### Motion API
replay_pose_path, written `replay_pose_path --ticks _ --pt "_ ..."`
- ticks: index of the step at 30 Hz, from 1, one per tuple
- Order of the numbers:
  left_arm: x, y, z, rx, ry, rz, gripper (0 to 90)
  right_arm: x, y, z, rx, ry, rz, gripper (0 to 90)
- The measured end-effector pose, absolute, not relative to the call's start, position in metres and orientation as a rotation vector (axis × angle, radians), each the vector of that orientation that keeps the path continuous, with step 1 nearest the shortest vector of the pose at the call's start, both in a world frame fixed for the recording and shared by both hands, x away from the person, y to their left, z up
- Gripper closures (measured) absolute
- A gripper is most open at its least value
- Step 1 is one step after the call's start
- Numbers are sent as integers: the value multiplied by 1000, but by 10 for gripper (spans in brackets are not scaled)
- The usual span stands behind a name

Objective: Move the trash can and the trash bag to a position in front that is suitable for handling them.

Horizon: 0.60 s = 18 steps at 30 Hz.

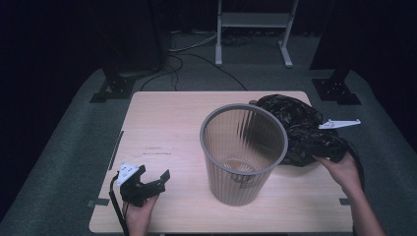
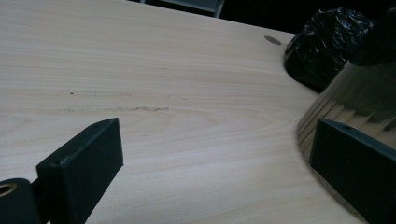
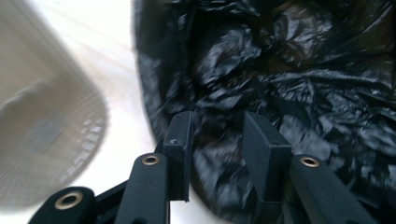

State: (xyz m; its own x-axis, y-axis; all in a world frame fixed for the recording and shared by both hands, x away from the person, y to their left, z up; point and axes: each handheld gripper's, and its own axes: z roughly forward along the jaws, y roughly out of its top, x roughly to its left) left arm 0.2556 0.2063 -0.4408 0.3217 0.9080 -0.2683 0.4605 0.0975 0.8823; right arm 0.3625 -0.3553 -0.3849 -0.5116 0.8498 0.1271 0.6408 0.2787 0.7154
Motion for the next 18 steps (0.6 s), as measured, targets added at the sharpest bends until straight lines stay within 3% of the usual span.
replay_pose_path --ticks 9,18 --pt "256 209 -441 1523 1302 529 18 394 -341 -418 1454 2326 934 708" --pt "255 209 -440 1521 1302 531 18 386 -343 -446 1479 2440 861 772"
